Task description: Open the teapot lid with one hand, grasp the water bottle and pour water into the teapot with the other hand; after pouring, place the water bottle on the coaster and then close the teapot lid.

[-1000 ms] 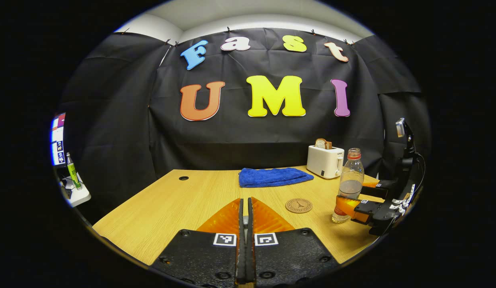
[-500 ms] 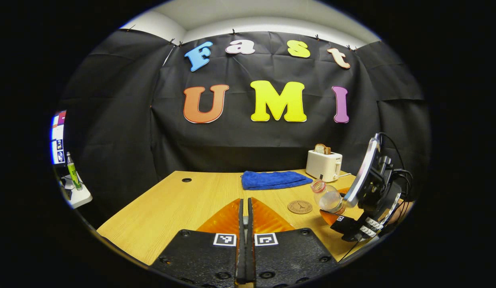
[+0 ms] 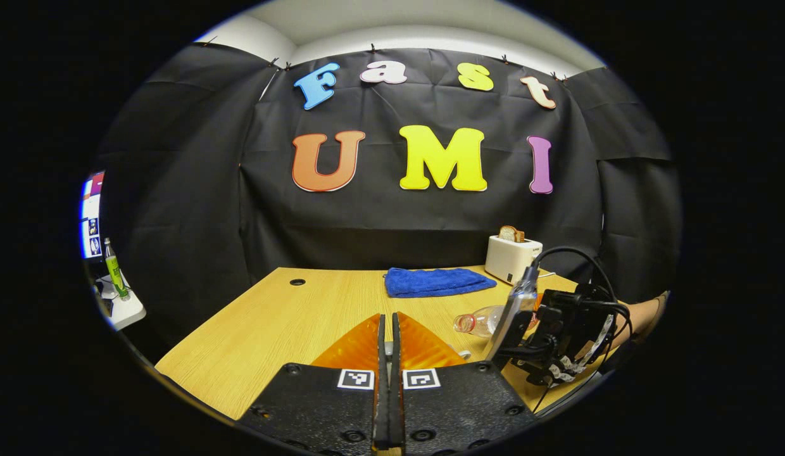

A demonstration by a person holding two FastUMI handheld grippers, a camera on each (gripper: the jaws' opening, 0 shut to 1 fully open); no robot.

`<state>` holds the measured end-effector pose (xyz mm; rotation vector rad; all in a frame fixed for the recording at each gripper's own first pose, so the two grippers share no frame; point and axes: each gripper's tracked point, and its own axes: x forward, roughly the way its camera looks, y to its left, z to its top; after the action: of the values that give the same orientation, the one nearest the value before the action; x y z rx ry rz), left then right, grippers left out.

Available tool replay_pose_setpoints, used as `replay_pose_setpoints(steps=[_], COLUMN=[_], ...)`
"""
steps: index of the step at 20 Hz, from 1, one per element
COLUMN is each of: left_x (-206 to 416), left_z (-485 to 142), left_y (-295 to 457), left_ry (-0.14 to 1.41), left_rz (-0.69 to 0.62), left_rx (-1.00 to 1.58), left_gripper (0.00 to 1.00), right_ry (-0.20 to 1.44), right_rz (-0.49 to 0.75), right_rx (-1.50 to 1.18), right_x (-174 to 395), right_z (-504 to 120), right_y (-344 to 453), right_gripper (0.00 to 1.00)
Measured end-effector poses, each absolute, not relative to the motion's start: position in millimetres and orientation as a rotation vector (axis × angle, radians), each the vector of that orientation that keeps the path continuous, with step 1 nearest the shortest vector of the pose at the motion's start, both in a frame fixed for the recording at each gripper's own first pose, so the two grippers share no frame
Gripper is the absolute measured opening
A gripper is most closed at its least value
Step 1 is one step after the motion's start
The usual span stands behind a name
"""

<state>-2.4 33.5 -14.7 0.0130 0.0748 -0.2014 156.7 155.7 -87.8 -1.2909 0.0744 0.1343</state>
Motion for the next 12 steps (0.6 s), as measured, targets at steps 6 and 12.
replay_pose_setpoints(steps=[6, 12], left_x=[-3.2, -2.3], left_z=[-15.0, -15.5], left_y=[35.9, 45.4], left_ry=[0.07, 0.075], left_rz=[-0.213, -0.2], left_rx=[0.035, 0.025], left_gripper=[0.02, 0.02], right_ry=[0.045, -0.013], right_rz=[0.114, 0.095], right_rx=[-1.495, -1.616], right_x=[161.2, 162.1], right_z=[-85.2, -79.8], right_y=[163.2, 167.8], right_gripper=[0.73, 0.72])
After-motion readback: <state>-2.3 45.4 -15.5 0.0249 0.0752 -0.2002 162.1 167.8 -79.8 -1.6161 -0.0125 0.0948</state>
